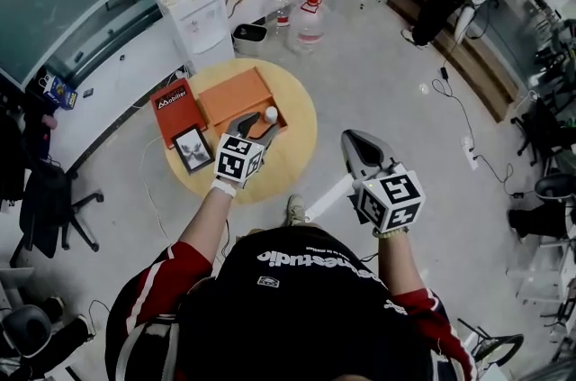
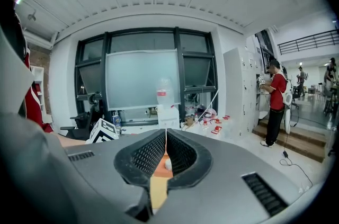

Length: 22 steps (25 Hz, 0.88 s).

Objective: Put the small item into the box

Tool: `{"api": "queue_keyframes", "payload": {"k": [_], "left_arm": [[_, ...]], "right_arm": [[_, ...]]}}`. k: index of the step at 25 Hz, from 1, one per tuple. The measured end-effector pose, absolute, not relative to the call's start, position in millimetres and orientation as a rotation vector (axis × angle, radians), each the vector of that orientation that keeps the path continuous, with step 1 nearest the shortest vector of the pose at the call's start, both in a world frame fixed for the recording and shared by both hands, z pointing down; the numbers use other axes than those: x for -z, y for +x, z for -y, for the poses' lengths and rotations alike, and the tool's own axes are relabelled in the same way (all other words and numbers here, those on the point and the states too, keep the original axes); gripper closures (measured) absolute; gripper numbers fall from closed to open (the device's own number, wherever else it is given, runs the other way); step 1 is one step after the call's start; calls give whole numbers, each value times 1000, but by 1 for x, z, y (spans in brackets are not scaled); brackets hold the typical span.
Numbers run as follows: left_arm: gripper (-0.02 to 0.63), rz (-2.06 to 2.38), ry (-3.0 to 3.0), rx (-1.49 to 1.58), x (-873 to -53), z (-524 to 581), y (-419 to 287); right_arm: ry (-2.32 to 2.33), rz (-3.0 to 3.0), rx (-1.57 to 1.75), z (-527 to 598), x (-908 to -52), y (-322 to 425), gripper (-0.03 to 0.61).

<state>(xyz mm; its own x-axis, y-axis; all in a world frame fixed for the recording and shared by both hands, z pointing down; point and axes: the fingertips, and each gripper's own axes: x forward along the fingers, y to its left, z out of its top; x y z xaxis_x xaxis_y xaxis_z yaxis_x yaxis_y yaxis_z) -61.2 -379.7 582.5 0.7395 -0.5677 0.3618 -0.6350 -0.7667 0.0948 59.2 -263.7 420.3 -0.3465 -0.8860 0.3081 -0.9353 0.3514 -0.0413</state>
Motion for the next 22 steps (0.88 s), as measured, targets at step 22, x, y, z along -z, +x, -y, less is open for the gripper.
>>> {"api": "queue_keyframes", "payload": {"k": [22], "left_arm": [[397, 965, 2867, -201, -458, 328, -90]], "right_arm": [[1764, 2410, -317, 263, -398, 60, 546]]}}
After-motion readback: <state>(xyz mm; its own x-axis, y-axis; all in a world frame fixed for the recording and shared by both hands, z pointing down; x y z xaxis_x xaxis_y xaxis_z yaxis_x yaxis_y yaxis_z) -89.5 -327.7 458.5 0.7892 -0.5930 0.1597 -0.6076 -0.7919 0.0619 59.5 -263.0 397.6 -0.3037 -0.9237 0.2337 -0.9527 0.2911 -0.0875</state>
